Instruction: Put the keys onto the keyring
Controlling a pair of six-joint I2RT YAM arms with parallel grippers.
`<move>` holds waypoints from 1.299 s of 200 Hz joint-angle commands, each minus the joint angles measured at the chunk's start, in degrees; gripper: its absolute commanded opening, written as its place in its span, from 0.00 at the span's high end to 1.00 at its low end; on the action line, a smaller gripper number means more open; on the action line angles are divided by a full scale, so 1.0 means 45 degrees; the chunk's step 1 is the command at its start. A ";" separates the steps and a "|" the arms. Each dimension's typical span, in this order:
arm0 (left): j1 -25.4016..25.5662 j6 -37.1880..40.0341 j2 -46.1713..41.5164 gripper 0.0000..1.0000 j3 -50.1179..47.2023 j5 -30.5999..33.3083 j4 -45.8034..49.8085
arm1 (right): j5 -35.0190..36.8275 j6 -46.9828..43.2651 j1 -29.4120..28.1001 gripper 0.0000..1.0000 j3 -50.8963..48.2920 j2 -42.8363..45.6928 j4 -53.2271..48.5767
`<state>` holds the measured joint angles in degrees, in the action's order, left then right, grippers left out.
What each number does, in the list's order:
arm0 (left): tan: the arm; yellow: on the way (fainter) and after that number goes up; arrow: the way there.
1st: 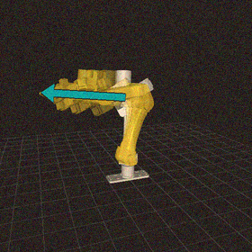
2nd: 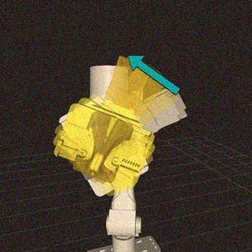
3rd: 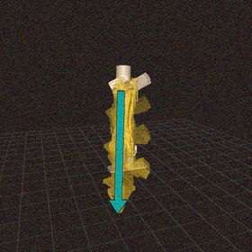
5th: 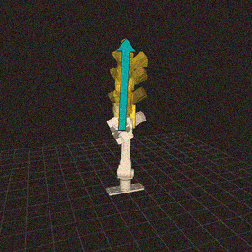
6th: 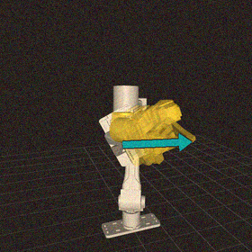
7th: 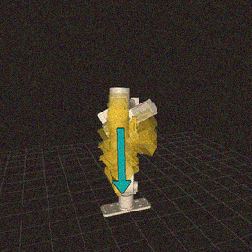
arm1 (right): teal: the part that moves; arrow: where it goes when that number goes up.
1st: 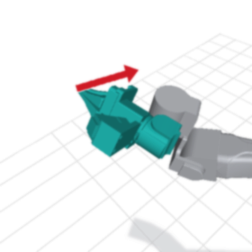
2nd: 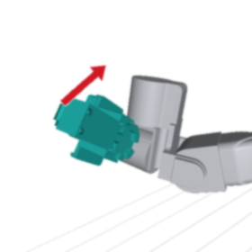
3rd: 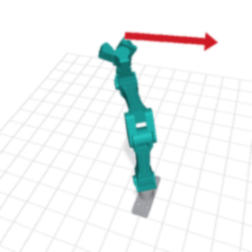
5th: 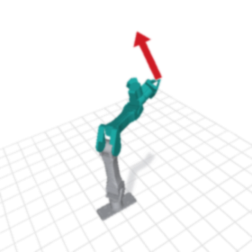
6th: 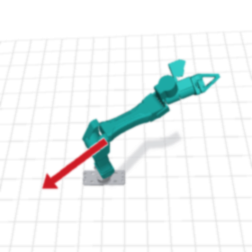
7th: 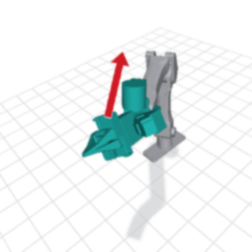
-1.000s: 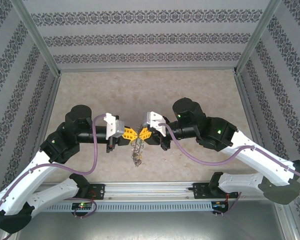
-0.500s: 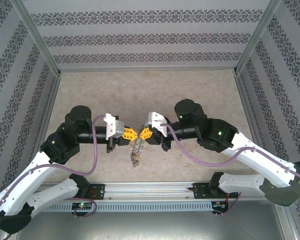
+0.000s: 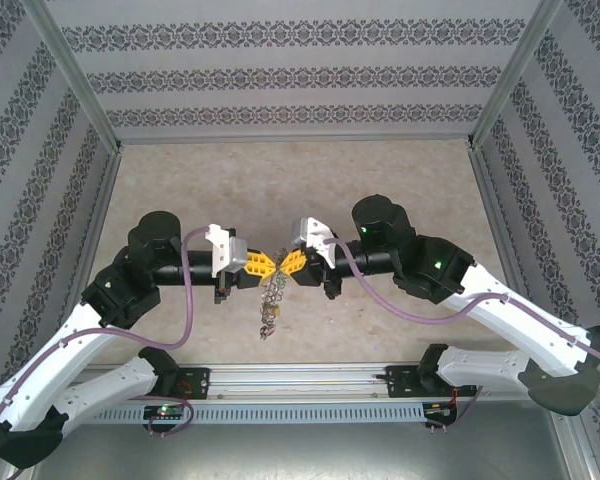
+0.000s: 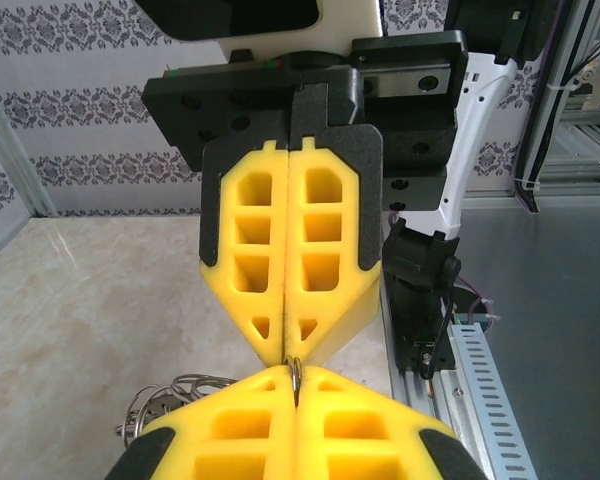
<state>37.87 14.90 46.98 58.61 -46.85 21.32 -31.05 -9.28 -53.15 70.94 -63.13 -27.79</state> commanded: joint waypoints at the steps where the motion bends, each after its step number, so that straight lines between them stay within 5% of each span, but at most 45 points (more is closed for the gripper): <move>1: 0.0042 -0.0493 -0.0524 1.00 0.0159 -0.1034 -0.2226 | -0.0382 0.0670 0.0449 1.00 -0.0604 -0.0113 0.0299; 79: 0.0049 -0.1974 -0.0499 1.00 0.0247 -0.1844 -0.4095 | -0.2377 0.1363 0.0763 1.00 -0.1425 0.0107 0.2754; 260: 0.0042 -0.3312 -0.0129 1.00 0.0041 -0.2717 -0.5607 | -0.2709 0.1658 0.0814 1.00 -0.1164 0.0012 0.3783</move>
<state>37.76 1.23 46.68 57.87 -54.52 5.45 -46.59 -2.66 -49.98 66.26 -61.89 -10.79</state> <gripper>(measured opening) 0.051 0.063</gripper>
